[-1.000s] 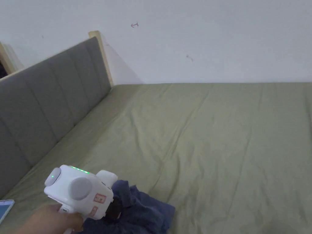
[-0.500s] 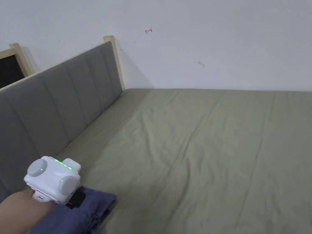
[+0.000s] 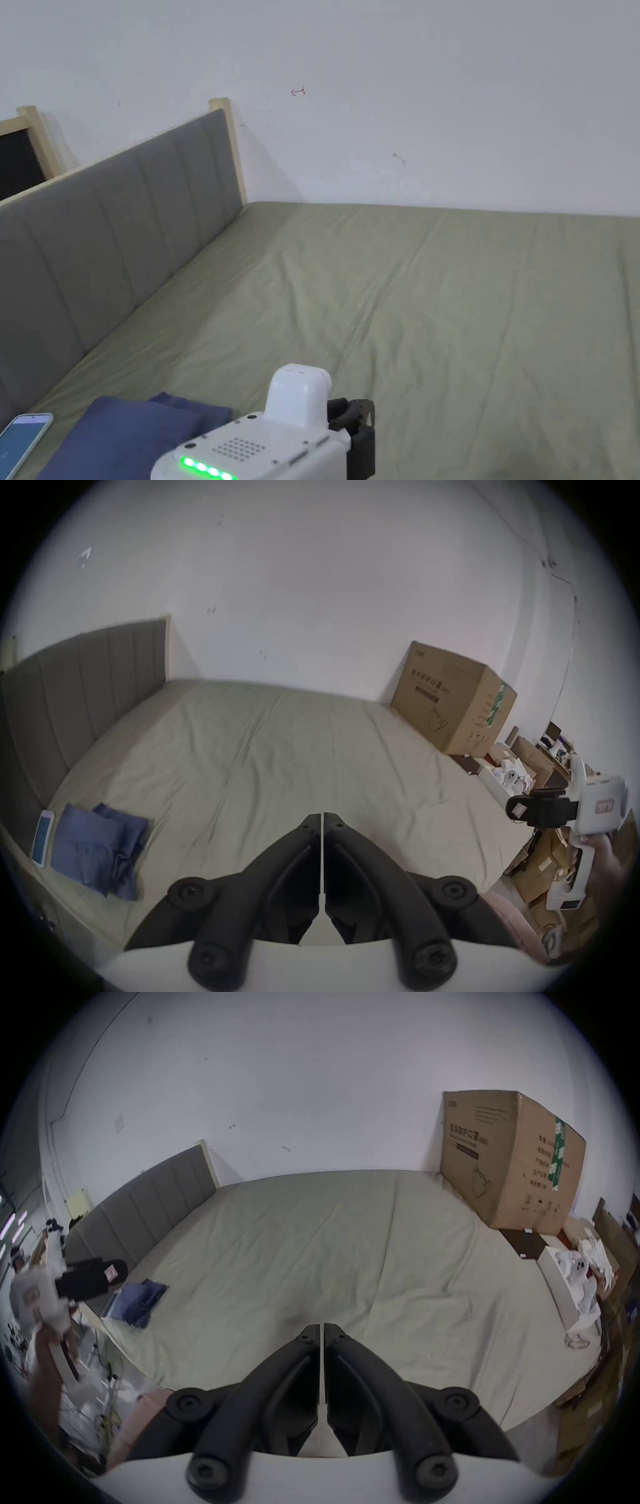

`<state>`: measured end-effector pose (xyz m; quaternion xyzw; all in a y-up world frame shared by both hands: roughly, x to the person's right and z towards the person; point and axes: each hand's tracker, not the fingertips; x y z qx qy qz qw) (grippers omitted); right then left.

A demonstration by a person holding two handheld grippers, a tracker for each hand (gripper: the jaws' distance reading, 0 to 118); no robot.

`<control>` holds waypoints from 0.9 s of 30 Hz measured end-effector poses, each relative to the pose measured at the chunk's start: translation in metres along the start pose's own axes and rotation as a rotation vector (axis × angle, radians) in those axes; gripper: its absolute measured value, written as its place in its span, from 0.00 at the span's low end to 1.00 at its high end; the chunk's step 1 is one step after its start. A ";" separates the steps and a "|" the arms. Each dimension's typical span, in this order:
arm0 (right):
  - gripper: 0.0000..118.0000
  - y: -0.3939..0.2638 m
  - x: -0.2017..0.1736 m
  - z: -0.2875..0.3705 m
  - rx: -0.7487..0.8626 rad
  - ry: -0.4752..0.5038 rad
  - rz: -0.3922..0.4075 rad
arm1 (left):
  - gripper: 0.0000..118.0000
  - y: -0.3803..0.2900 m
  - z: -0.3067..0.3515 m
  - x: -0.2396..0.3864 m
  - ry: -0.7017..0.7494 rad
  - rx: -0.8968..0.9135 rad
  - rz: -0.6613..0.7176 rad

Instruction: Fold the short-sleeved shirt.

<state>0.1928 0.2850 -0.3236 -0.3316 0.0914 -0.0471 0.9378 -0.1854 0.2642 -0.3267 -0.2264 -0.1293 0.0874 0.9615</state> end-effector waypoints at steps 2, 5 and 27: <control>0.01 0.002 0.004 0.009 0.052 0.043 -0.057 | 0.01 -0.002 0.008 0.016 0.024 0.091 -0.038; 0.01 0.004 0.005 0.030 0.204 -0.009 -0.055 | 0.01 0.003 0.029 0.033 0.104 0.246 -0.062; 0.06 -0.019 -0.014 0.074 0.699 -0.212 0.053 | 0.02 0.013 0.084 0.082 0.289 0.595 -0.190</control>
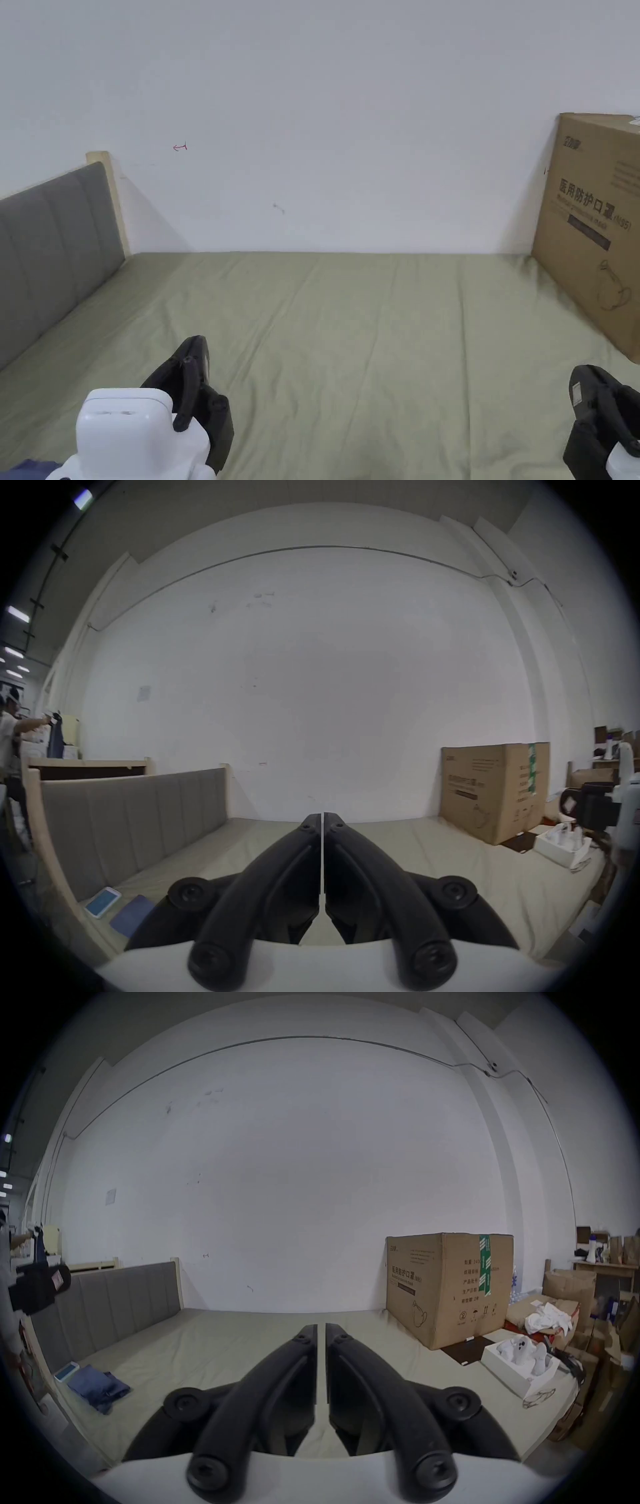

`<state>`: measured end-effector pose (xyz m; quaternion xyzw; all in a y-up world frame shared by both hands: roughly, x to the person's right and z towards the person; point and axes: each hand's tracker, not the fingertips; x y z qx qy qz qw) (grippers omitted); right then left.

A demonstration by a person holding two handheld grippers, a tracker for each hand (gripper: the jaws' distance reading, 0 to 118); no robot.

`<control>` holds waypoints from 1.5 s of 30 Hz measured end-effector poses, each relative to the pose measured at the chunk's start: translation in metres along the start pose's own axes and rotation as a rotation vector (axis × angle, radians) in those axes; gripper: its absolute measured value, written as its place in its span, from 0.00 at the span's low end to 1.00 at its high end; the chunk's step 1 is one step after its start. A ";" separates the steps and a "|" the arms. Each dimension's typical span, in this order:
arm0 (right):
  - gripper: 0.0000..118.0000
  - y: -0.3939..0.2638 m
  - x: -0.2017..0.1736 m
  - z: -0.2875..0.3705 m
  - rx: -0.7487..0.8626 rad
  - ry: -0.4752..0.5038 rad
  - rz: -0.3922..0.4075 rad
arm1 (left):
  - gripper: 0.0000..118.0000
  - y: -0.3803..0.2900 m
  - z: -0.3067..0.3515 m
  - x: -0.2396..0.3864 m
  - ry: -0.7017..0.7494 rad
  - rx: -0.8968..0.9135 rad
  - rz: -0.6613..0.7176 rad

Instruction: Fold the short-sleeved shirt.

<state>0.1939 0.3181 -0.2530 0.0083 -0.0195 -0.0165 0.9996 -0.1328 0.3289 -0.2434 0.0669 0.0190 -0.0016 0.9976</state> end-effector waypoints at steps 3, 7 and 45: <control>0.64 0.002 0.001 0.004 0.037 -0.006 -0.033 | 0.60 0.001 -0.002 -0.006 -0.080 -0.014 0.047; 1.00 0.005 -0.002 0.008 0.070 -0.022 -0.047 | 1.00 -0.003 0.005 -0.007 -0.020 0.050 0.046; 1.00 0.001 -0.016 0.003 -0.023 0.038 0.053 | 1.00 0.009 -0.018 -0.011 0.131 -0.162 0.053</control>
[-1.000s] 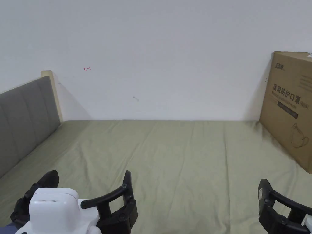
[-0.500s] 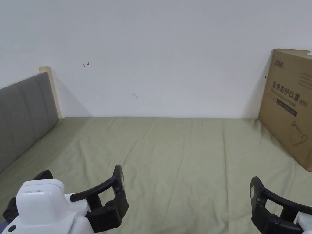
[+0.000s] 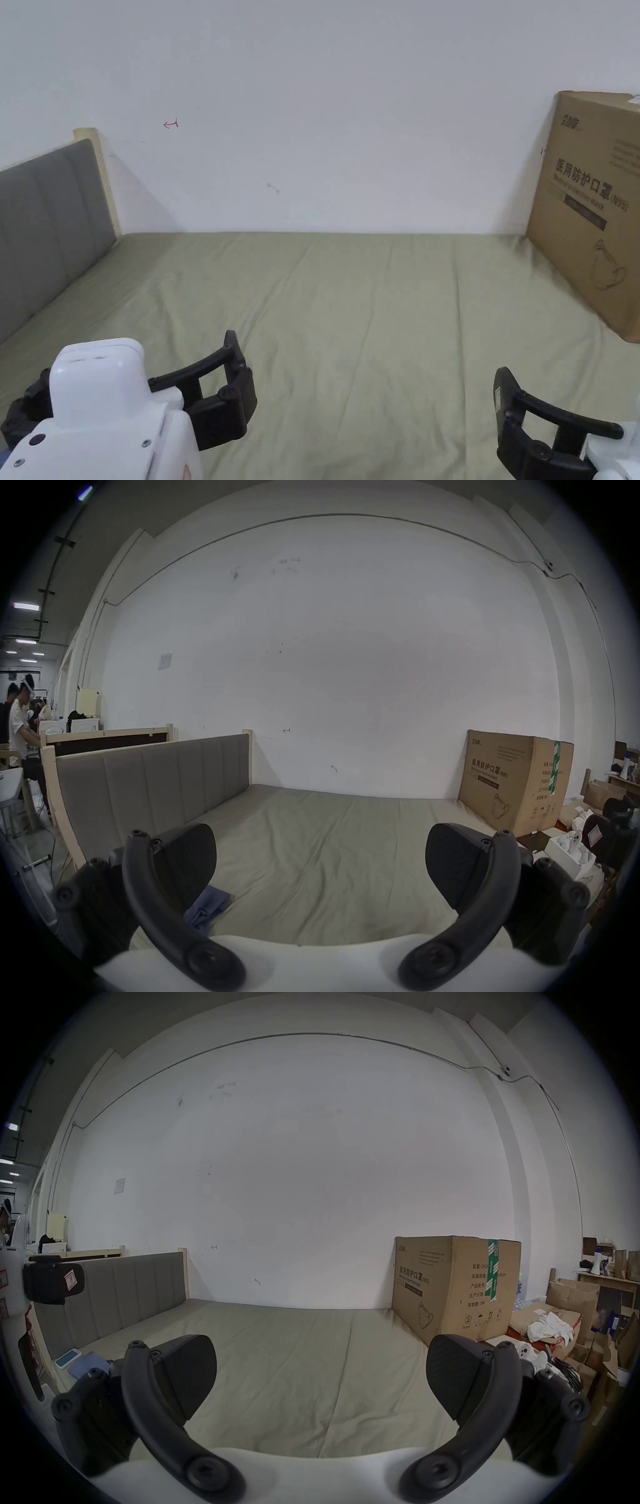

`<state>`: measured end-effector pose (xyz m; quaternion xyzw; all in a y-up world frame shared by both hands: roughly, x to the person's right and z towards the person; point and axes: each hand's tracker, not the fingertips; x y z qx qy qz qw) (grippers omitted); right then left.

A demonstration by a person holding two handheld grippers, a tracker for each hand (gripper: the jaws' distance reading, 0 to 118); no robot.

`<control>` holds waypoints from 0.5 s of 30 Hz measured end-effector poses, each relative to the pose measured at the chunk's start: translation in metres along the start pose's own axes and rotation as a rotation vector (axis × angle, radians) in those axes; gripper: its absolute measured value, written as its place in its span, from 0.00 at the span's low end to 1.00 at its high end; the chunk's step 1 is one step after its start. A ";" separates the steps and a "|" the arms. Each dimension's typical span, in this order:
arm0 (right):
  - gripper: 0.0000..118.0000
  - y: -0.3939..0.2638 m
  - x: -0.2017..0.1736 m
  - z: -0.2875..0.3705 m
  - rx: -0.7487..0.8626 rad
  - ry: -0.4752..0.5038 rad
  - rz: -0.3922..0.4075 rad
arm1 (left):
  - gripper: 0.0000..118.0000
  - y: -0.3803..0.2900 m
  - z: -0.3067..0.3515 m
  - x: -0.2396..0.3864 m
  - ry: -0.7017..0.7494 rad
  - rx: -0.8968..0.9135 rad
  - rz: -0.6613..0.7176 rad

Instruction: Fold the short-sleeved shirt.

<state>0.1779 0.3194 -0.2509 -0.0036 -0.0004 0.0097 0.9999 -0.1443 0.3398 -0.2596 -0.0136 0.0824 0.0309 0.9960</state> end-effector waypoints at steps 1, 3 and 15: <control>1.00 -0.001 -0.001 -0.001 -0.004 -0.001 0.002 | 1.00 -0.001 0.001 0.001 -0.003 0.003 -0.002; 1.00 -0.001 0.000 -0.002 -0.009 -0.002 0.002 | 1.00 -0.002 0.000 0.002 -0.010 -0.002 -0.006; 1.00 -0.003 -0.004 -0.004 -0.028 0.007 0.016 | 1.00 -0.004 -0.004 0.012 0.010 -0.047 -0.035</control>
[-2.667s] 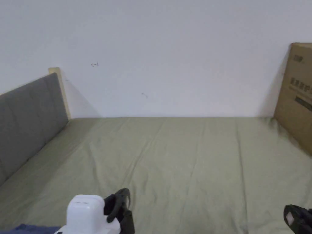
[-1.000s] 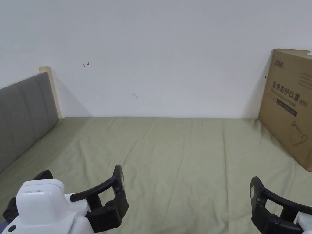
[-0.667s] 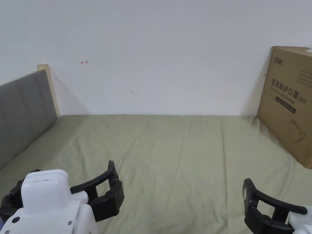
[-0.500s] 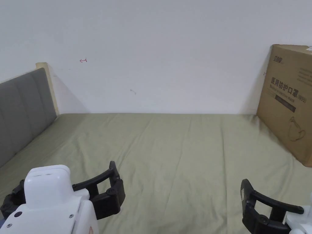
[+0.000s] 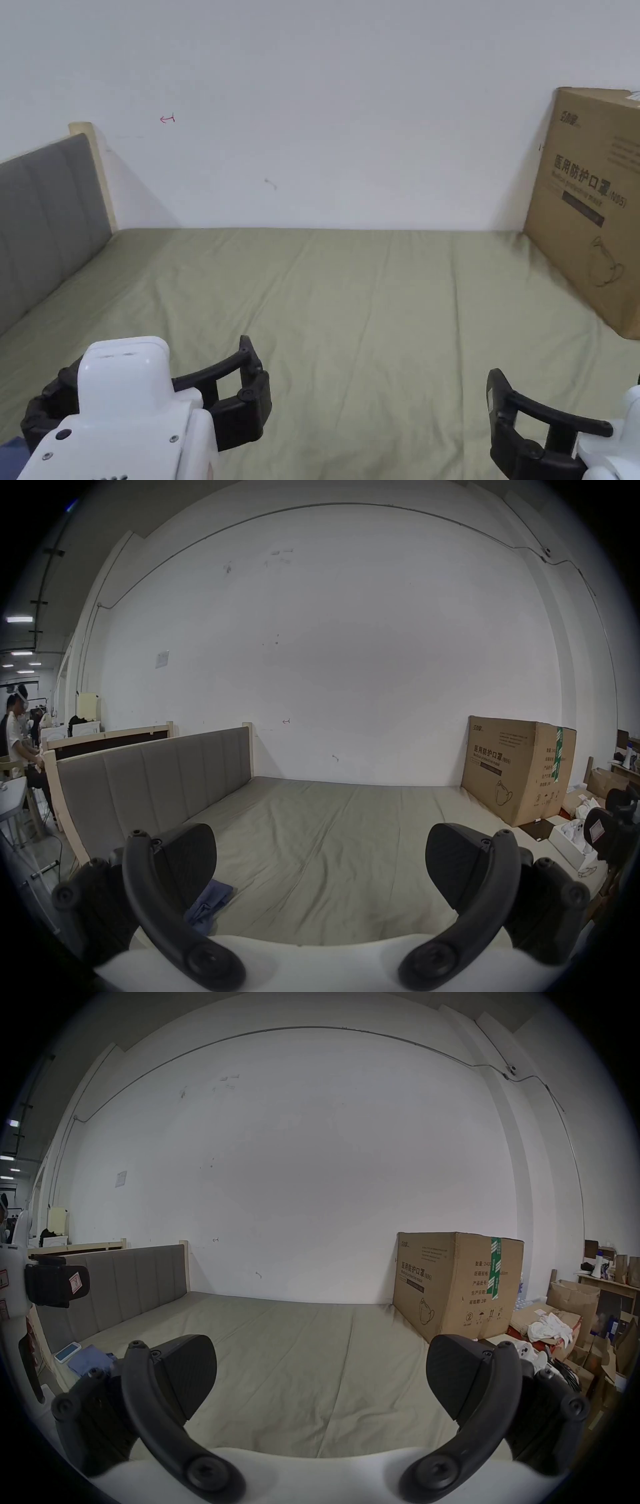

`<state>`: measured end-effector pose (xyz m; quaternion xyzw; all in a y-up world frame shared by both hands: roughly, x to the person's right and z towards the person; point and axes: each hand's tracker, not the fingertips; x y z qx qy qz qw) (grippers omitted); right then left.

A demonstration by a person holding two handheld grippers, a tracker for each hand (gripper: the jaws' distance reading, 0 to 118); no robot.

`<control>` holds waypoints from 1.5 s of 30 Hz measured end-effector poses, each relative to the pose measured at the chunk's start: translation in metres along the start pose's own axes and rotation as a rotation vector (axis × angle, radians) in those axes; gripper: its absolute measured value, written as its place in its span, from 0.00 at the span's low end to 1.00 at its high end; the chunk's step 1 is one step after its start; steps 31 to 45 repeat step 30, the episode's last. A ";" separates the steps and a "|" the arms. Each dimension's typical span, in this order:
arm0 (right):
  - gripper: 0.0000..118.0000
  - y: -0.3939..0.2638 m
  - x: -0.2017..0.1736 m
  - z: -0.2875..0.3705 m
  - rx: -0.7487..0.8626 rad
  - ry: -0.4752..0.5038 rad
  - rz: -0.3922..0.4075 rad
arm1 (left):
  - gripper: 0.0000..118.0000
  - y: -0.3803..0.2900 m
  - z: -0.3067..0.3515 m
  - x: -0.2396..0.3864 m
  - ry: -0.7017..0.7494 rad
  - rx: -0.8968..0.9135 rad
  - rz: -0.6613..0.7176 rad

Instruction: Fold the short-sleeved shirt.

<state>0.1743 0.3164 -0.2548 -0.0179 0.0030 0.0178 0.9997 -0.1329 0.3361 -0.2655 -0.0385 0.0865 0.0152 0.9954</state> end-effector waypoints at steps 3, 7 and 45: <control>1.00 0.000 -0.001 0.000 -0.003 -0.002 0.003 | 1.00 0.000 0.000 -0.002 -0.038 -0.003 0.026; 1.00 0.000 0.000 -0.001 -0.006 -0.003 0.000 | 1.00 -0.003 -0.002 0.003 -0.013 -0.020 0.004; 1.00 0.002 -0.003 -0.003 -0.012 0.009 0.018 | 1.00 -0.001 -0.004 0.016 -0.021 -0.036 -0.028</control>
